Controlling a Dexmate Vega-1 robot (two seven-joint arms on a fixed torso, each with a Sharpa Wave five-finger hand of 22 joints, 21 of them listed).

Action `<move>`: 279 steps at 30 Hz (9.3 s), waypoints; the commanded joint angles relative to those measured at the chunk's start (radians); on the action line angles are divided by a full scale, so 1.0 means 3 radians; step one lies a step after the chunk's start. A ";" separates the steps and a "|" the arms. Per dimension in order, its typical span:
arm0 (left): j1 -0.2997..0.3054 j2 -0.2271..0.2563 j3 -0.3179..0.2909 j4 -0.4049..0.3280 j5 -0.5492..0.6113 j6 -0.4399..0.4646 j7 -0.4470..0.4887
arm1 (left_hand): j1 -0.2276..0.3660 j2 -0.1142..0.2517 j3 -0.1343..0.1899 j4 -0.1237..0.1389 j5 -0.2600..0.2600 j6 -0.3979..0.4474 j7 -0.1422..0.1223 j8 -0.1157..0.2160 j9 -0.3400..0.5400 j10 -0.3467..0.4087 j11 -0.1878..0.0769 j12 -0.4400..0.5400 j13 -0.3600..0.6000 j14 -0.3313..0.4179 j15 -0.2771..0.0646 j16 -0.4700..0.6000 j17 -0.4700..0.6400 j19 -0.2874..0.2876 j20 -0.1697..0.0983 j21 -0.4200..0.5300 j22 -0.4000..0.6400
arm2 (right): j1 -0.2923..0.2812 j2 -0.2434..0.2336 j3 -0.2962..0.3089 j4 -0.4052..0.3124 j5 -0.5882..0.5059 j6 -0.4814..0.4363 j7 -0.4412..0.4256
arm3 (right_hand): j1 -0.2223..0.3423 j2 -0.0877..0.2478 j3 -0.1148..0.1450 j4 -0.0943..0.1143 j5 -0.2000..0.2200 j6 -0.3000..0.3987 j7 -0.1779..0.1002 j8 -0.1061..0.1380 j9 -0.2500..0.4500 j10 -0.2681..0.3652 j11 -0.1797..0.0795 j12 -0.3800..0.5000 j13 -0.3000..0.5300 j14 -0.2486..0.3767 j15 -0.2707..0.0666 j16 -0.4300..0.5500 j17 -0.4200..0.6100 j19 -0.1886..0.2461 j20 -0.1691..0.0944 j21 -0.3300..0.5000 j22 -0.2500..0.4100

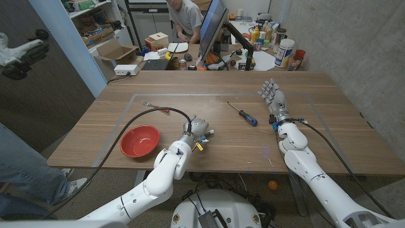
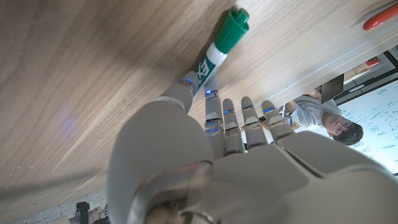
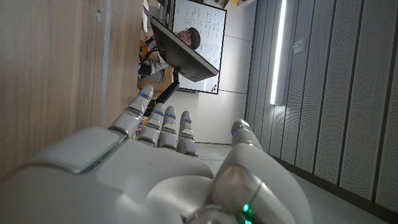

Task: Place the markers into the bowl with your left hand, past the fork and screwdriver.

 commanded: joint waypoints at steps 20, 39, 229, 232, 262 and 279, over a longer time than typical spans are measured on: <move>-0.0106 0.0036 0.0024 -0.0036 -0.0191 -0.0032 0.0226 | 0.0103 0.0035 -0.0065 0.0022 0.0019 0.0191 -0.0189 0.0022 0.0084 0.0014 0.0036 -0.0043 0.0003 0.0020 0.0013 -0.0024 -0.0003 0.0046 0.0018 0.0002 0.0012 | 0.0004 -0.0074 0.0029 -0.0111 -0.0041 -0.0168 -0.0054 | -0.0027 -0.0002 -0.0012 0.0000 0.0029 -0.0003 -0.0026 -0.0025 0.0013 0.0019 -0.0004 -0.0012 0.0012 0.0032 0.0000 0.0017 0.0008 0.0015 0.0015 -0.0003 0.0014; 0.0069 0.0324 -0.0238 -0.0489 -0.0447 -0.0209 0.0272 | 0.0106 0.0041 -0.0120 0.0034 0.0018 0.0147 -0.0185 -0.0016 0.0129 -0.0025 0.0084 -0.0092 0.0004 0.0002 0.0055 -0.0045 -0.0001 0.0041 0.0021 -0.0013 0.0012 | -0.0002 -0.0087 0.0022 -0.0207 -0.0104 -0.0185 -0.0171 | -0.0025 0.0001 -0.0009 -0.0007 0.0032 -0.0003 -0.0021 -0.0025 0.0013 0.0023 -0.0001 -0.0011 0.0012 0.0034 -0.0001 0.0014 0.0008 0.0014 0.0018 -0.0004 0.0014; 0.2083 0.0659 -0.2389 0.0660 -0.2516 -0.2264 0.3391 | 0.0121 0.0003 -0.0443 0.0077 -0.0030 0.0036 -0.0638 -0.0298 0.0192 -0.0085 -0.0325 -0.0237 0.0043 -0.0081 -0.0293 -0.0049 0.0008 -0.0081 0.0014 -0.0049 0.0006 | -0.0296 -0.0311 -0.0181 -0.0990 -0.0503 -0.0787 -0.0881 | -0.0063 0.0024 -0.0014 -0.0035 0.0025 0.0057 -0.0008 -0.0016 0.0014 0.0049 0.0008 -0.0010 0.0014 0.0138 -0.0002 0.0039 0.0052 0.0092 0.0009 0.0006 0.0016; 0.2089 0.0675 -0.2395 0.0661 -0.2666 -0.2325 0.3327 | 0.0119 0.0005 -0.0446 0.0078 -0.0031 0.0038 -0.0626 -0.0299 0.0192 -0.0088 -0.0323 -0.0239 0.0043 -0.0081 -0.0296 -0.0050 0.0009 -0.0078 0.0014 -0.0048 0.0006 | -0.0310 -0.0325 -0.0175 -0.1018 -0.0511 -0.0802 -0.0896 | -0.0062 0.0023 -0.0014 -0.0036 0.0025 0.0056 -0.0009 -0.0016 0.0014 0.0049 0.0009 -0.0010 0.0014 0.0137 -0.0003 0.0038 0.0052 0.0092 0.0009 0.0006 0.0016; 0.2089 0.0760 -0.2433 0.0709 -0.3125 -0.2529 0.2995 | -0.0387 -0.0106 -0.0675 0.0225 -0.0135 -0.0716 -0.0662 -0.0655 0.0094 -0.0364 -0.0156 -0.0317 0.0062 -0.0416 -0.0100 -0.0091 0.0039 -0.0209 0.0021 -0.0096 0.0006 | -0.0235 -0.0296 -0.0205 -0.0956 -0.0509 -0.0825 -0.0870 | -0.0064 0.0025 -0.0013 -0.0042 0.0024 0.0063 -0.0009 -0.0016 0.0015 0.0048 0.0010 -0.0011 0.0014 0.0149 -0.0001 0.0040 0.0057 0.0097 0.0009 0.0005 0.0016; 0.2058 0.0746 -0.2508 0.0629 -0.3126 -0.2495 0.2940 | -0.0518 -0.0116 -0.0708 0.0261 -0.0155 -0.0770 -0.0678 -0.0646 0.0068 -0.0381 -0.0137 -0.0304 0.0065 -0.0403 -0.0102 -0.0063 0.0047 -0.0250 0.0020 -0.0099 0.0009 | -0.0190 -0.0265 -0.0226 -0.0900 -0.0515 -0.0819 -0.0850 | -0.0062 0.0027 -0.0012 -0.0047 0.0023 0.0067 -0.0011 -0.0017 0.0015 0.0050 0.0013 -0.0011 0.0014 0.0149 0.0002 0.0038 0.0060 0.0097 0.0014 0.0004 0.0016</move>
